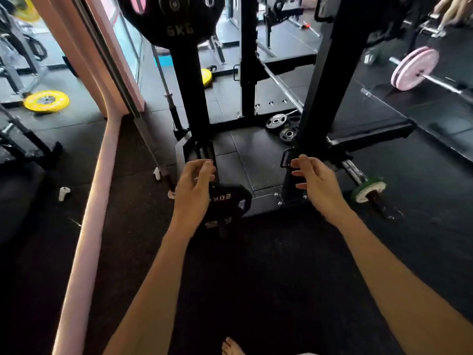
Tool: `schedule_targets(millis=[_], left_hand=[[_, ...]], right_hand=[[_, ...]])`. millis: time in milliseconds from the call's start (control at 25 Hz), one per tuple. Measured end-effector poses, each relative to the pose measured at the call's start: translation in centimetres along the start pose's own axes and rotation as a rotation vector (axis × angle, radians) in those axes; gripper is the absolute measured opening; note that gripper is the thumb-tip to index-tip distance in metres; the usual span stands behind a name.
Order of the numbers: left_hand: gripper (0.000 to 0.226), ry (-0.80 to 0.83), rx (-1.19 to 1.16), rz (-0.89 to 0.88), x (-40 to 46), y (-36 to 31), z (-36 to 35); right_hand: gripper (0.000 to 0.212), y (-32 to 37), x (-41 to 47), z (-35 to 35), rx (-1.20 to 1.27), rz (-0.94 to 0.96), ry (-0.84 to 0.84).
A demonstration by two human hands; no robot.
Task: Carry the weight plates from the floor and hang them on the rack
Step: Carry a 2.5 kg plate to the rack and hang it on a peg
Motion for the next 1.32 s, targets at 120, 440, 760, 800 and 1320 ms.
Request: schedule_targets(millis=[120, 440, 760, 800, 1320], left_hand=[[0.013, 0.081, 0.078, 0.117, -4.3, 4.8, -4.1], [0.024, 0.471, 0.313, 0.441, -19.5, 15.6, -24.1], [0.04, 0.814, 0.704, 0.612, -30.7, 24.5, -41.2], [0.043, 0.879, 0.774, 0.607, -31.6, 25.5, -43.0], [0.03, 1.485, 1.213, 0.466, -31.4, 29.4, -74.7]], right_hand=[[0.036, -7.1, -4.3, 3.3, -0.024, -0.139, 0.01], [0.04, -27.7, -20.1, 19.8, 0.027, -0.632, -0.105], [0.038, -41.3, -33.8, 33.6, 0.202, -1.031, -0.197], [0.036, -42.6, -35.1, 34.8, 0.235, -1.079, -0.2], [0.019, -56.8, -36.7, 56.4, 0.239, -1.431, -0.327]])
Point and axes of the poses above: each hand's wrist, its own x-axis towards the middle knuckle, its own z-axis out of the back of the hand, y = z × x, the point moved 6 cm from there along x, towards the middle knuckle, and after that the axes turned 8 degrees about -x, right-handed, at the moved point
